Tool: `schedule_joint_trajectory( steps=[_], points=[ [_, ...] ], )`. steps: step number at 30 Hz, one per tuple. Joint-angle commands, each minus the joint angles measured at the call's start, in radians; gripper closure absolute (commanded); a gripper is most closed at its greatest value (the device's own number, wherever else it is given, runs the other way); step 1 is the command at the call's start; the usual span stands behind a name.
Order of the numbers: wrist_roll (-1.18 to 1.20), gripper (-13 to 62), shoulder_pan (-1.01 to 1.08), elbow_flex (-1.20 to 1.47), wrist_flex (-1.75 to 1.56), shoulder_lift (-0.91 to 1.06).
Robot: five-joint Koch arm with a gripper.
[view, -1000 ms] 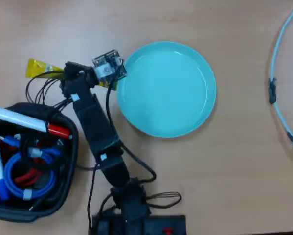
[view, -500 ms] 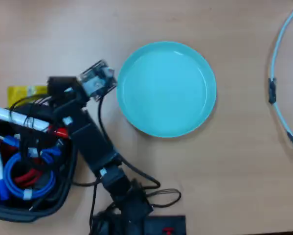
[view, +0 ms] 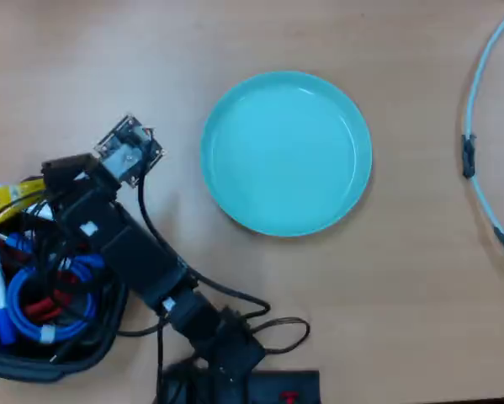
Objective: Pick up the yellow instant coffee stick, then put it in the black bowl
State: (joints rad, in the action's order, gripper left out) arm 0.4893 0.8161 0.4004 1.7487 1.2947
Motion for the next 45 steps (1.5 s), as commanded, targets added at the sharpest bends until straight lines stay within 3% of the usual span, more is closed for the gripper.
schedule_joint_trajectory(
  steps=[1, 23, 29, 39, 45],
  points=[
    [-0.002, 55.7, -0.025, -0.100, 0.014, 0.060],
    [0.078, 55.7, -0.118, -0.020, 0.017, 0.051],
    [0.077, 55.7, -0.173, 0.141, -0.051, 0.078],
    [0.078, 55.7, -0.192, 0.621, -0.357, 0.371],
    [0.078, 55.7, -0.245, 0.758, -0.482, 0.468]
  ],
)
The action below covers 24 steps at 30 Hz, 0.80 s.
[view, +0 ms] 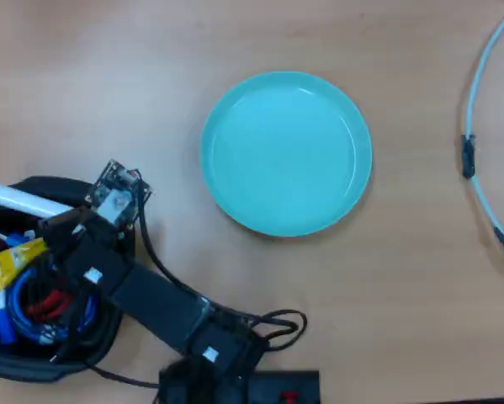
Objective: Pick up the yellow instant coffee stick, then put it in the black bowl
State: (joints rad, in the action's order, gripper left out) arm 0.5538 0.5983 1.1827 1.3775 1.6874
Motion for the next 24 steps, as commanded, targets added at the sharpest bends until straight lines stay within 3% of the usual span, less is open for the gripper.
schedule_joint_trajectory(
  steps=[1, 24],
  points=[
    [0.014, 55.7, -0.046, -0.006, -0.130, 0.087],
    [0.005, 55.6, -0.296, 0.604, -0.876, 0.095]
  ],
)
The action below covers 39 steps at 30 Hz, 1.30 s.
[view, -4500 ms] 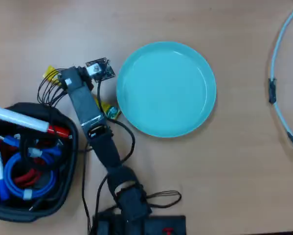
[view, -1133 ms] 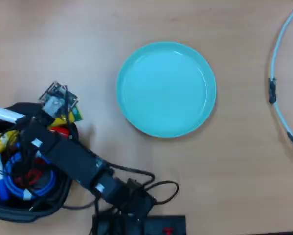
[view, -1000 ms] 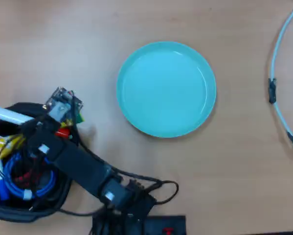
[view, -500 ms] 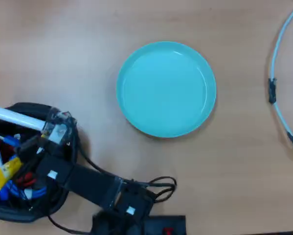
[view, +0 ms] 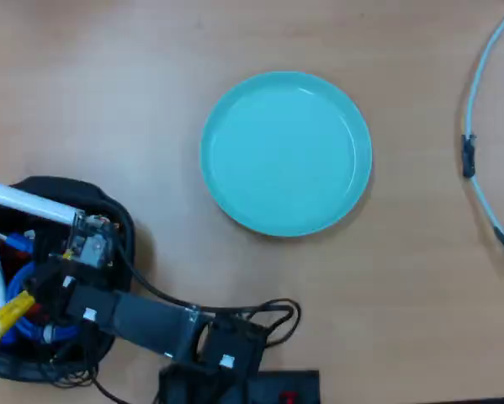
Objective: Pick up the yellow instant coffee stick, then put it in the black bowl
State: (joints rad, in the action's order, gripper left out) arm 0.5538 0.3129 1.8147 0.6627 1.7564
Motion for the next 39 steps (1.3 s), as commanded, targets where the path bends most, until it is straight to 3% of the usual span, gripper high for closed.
schedule_joint_trajectory(
  steps=[1, 8, 33, 36, 39],
  points=[
    [0.012, 55.6, -0.009, 0.000, -0.192, 0.023],
    [0.003, 55.7, 0.014, 0.141, -0.264, -0.008],
    [-0.008, 55.0, -0.025, 0.158, -0.290, -0.055],
    [-0.006, 50.7, -0.026, 0.158, -0.278, -0.055],
    [-0.005, 36.5, -0.026, 0.153, -0.212, -0.057]
  ],
)
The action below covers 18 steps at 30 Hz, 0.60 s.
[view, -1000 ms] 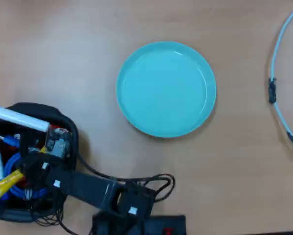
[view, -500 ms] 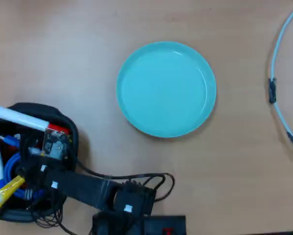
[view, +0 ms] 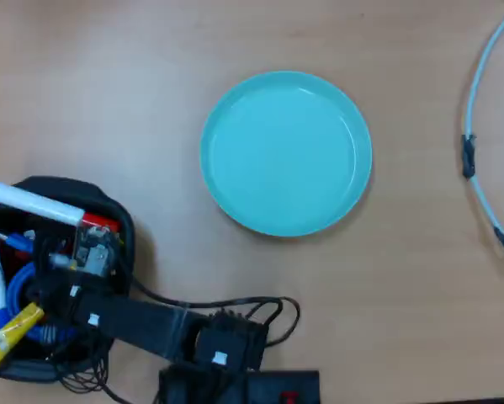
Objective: Pick up the yellow instant coffee stick, then put it in the black bowl
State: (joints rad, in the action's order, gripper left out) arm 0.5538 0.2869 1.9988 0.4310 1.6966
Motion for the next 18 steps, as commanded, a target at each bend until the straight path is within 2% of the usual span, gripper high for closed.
schedule_joint_trajectory(
  steps=[1, 5, 9, 12, 18],
  points=[
    [-0.005, 30.4, 0.000, -0.037, 0.046, 0.003],
    [-0.005, 9.9, 0.000, -0.058, 0.155, 0.005],
    [-0.006, -2.5, -0.003, -0.112, 0.325, 0.005],
    [0.000, -7.2, -0.023, -0.186, 0.512, 0.005],
    [0.064, -7.3, -0.071, -0.334, 0.801, 0.006]
  ],
)
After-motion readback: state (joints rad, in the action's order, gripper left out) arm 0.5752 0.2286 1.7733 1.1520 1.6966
